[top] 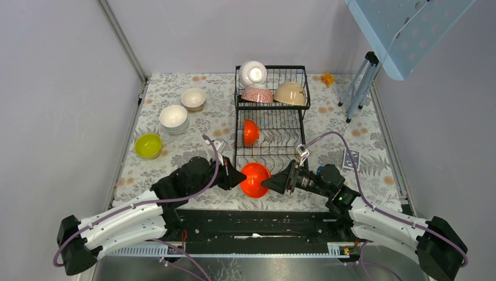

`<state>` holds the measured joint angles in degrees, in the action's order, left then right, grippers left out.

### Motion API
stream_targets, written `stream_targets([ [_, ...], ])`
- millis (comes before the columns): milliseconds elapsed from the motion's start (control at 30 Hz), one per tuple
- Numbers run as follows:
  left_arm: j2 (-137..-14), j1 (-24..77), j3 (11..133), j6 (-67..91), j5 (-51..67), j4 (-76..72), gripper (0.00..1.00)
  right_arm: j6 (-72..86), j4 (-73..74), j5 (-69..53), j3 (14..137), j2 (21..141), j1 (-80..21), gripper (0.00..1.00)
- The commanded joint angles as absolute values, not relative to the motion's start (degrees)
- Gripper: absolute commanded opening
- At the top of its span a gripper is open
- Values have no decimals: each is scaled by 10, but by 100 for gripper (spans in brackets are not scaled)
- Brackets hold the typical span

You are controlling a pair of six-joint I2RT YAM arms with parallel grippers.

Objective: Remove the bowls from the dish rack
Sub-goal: Place the bowl at the center of the board.

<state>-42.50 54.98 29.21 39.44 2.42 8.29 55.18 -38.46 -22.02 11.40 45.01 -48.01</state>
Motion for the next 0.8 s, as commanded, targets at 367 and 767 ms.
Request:
stream_targets([
  [367, -417, 553, 335, 422, -54, 103, 0, 463, -129, -165, 238, 393, -482, 100],
  [767, -436, 553, 389, 468, -152, 177, 0, 269, 278, -9, 512, 453, -494, 82],
])
